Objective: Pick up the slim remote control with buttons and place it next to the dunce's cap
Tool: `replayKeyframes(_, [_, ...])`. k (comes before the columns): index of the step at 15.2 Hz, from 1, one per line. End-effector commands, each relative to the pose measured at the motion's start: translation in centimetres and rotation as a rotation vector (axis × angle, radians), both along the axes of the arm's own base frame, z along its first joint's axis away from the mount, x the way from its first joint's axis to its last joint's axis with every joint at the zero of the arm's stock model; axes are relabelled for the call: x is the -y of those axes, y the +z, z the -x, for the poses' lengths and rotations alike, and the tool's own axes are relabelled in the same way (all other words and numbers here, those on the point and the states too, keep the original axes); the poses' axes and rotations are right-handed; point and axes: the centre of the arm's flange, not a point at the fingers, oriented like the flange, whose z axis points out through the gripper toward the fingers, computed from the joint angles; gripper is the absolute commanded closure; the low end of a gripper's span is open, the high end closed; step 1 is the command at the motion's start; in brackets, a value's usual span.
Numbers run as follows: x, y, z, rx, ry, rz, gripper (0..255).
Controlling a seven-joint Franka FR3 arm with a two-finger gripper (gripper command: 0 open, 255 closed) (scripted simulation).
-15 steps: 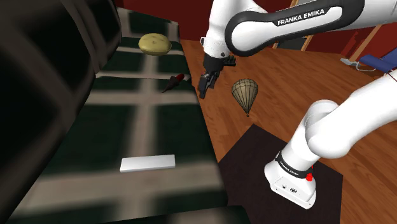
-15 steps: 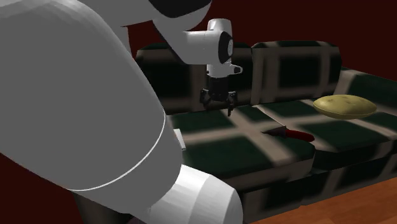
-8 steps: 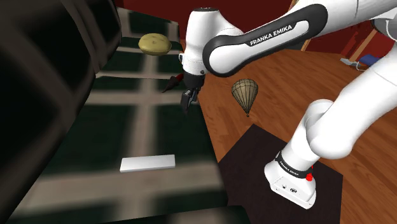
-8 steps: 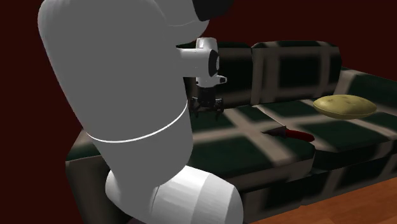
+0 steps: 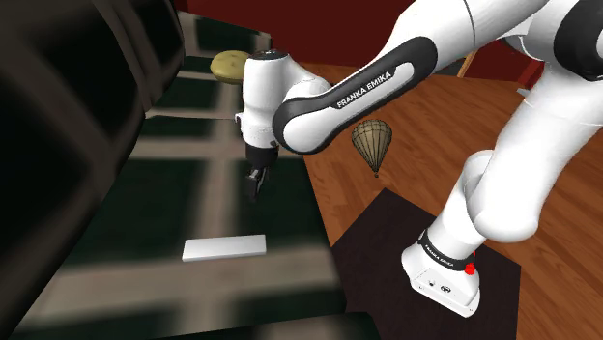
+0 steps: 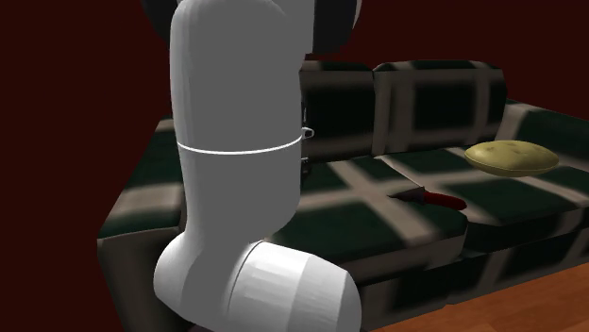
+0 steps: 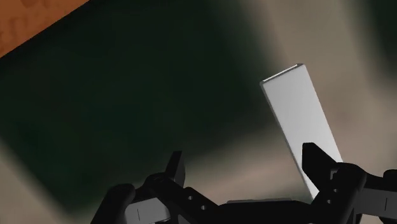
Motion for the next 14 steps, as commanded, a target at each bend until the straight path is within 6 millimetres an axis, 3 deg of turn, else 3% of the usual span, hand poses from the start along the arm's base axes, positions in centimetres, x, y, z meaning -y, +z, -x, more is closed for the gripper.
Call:
replayKeyframes(1, [-2.0, -1.8, -0.2, -0.005, 0.036, -0.002, 0])
replayKeyframes(10, [-11.4, -8.9, -0.3, -0.024, 0.193, -0.009, 0])
replayKeyframes(14, [-12.1, -11.0, -0.2, -0.025, 0.204, -0.010, 0])
